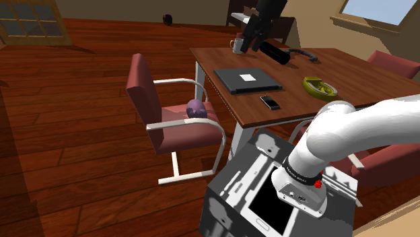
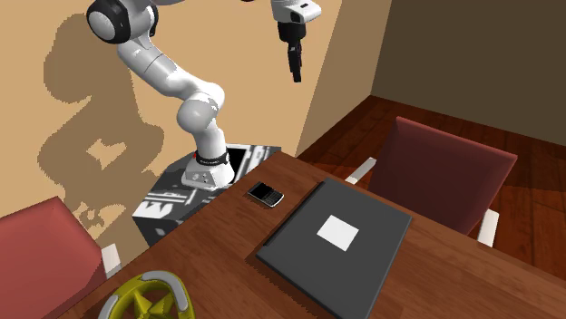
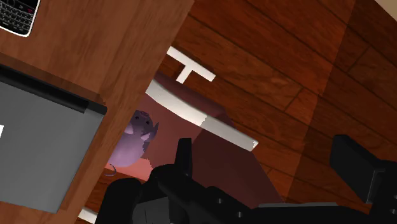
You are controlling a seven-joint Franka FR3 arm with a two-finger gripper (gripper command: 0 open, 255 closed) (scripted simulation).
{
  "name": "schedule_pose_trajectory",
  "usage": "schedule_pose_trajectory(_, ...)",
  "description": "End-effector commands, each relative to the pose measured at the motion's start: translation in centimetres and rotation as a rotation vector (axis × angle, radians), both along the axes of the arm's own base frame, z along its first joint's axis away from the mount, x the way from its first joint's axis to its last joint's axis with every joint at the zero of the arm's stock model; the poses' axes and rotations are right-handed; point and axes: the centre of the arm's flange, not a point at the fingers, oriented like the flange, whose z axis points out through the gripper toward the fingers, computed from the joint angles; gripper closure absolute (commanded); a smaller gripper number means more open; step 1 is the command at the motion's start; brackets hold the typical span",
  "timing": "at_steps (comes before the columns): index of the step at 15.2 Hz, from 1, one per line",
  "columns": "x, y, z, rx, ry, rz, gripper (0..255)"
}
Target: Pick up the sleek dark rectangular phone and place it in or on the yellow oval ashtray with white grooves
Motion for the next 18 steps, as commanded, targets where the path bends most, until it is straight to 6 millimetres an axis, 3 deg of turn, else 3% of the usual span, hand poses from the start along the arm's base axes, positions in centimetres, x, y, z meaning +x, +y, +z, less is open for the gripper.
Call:
schedule_pose_trajectory(1,0.0,0.0,0.0,0.000,0.000,0.000,0)
schedule_pose_trajectory(10,-0.5,-6.5,-8.7,-0.062,0.057,-0.140,0)
schedule_pose_trajectory(18,-2.1,-12.7,-16.0,-0.118,0.107,-0.264,0)
